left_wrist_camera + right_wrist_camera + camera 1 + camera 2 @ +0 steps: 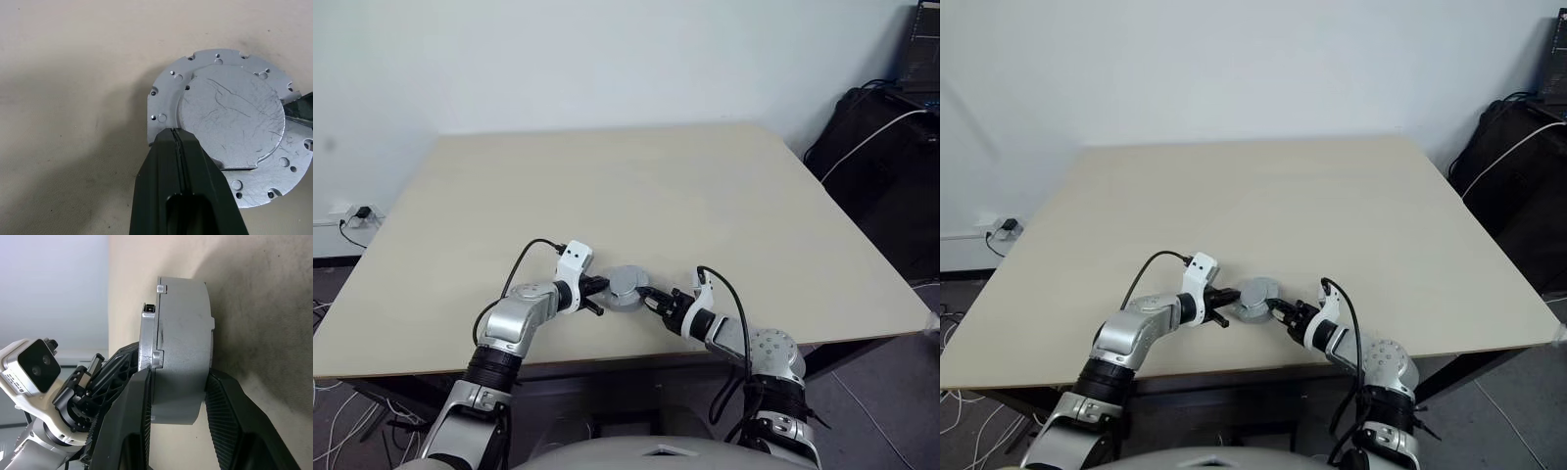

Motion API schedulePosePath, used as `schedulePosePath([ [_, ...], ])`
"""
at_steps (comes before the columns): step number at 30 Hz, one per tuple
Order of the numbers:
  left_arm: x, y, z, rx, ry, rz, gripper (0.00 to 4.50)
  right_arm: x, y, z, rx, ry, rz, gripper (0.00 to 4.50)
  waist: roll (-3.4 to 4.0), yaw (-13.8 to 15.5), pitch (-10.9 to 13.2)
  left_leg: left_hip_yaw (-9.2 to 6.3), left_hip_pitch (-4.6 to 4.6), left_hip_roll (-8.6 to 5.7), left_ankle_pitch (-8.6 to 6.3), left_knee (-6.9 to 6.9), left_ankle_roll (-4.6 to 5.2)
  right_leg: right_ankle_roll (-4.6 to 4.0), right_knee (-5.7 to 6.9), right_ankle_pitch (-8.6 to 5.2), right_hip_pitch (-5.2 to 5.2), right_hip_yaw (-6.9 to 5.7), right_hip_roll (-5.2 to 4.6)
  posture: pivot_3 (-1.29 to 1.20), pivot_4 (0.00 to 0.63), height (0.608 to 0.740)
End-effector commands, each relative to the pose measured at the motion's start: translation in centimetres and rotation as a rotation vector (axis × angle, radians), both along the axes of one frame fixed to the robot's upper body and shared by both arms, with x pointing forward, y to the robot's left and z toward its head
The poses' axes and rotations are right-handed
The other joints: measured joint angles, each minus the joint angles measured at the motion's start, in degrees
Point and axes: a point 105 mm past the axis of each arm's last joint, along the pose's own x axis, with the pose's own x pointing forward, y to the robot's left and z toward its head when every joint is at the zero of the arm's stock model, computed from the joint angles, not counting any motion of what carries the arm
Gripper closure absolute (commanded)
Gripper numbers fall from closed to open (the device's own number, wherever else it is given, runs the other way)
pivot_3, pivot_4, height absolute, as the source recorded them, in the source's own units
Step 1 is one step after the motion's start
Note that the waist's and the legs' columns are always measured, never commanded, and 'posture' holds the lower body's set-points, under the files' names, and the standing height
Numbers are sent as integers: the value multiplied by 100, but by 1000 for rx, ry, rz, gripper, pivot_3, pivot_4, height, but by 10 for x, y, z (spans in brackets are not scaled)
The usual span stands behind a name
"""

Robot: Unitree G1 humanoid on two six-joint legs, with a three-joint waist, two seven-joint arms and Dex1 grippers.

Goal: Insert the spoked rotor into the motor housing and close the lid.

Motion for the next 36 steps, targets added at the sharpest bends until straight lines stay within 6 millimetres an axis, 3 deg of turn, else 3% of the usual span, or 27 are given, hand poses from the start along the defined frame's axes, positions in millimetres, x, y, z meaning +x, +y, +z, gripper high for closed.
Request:
schedulePosePath([
  [1, -2, -17, 14, -94, -61, -6, 4500, -2, 12, 7, 26, -25, 36, 3258, 1, -3, 0, 1, 0, 0, -1, -1, 1, 0, 0, 0, -1, 1, 0, 0, 0, 740],
  [5, 17, 5, 47, -135, -359, 272, 4500, -3, 12, 11, 70, -35, 2, 3258, -4, 17, 2, 3, -15, 0, -2, -1, 2, -6, -1, 4, -14, 5, -4, 0, 0, 740],
  [9, 11, 26, 54, -228, -405, 473, 4500, -5, 11, 16, 125, -49, -31, 3258, -2, 49, 1, 11, -39, 1, -5, -2, -4, -8, 2, 6, -22, 12, -5, 0, 0, 740],
  [15, -18, 42, 37, -374, -312, 577, 4500, -6, 10, 42, 320, -137, -84, 3258, 0, 54, 10, 13, -59, 8, -8, 2, 8, -10, -2, 4, -37, 7, -2, 0, 0, 740],
  [19, -38, 33, 25, -481, -199, 544, 4500, -4, 8, 62, 438, -199, -105, 3258, 1, 54, 18, 13, -72, 4, -11, 24, 17, -5, -7, 6, -37, 3, -2, 0, 0, 740],
  [23, -56, 21, 11, -661, 56, 518, 4500, -3, 12, 71, 484, -219, -86, 3258, 6, 37, 21, 12, -71, 7, -9, 27, 17, 21, -5, -9, -34, -3, 1, 0, 0, 740],
  [29, -67, 9, 25, -969, 220, 486, 4500, -3, 18, 80, 510, -243, -41, 3258, 9, -37, 24, 13, -71, 13, -7, 30, 16, 19, 0, -9, -37, -4, 5, 0, 0, 740],
  [32, -69, 10, 34, -1132, 260, 497, 3907, -4, 20, 79, 498, -237, -25, 3258, 10, -34, 24, 13, -71, 12, -7, 30, 16, 11, 0, -4, -37, -3, 4, 0, 0, 740],
  [36, -71, 12, 40, -1250, 283, 507, 2582, -5, 20, 76, 481, -230, -11, 3258, 10, -30, 24, 13, -71, 13, -6, 30, 15, 9, -1, -4, -36, -3, 4, 0, 0, 740],
])
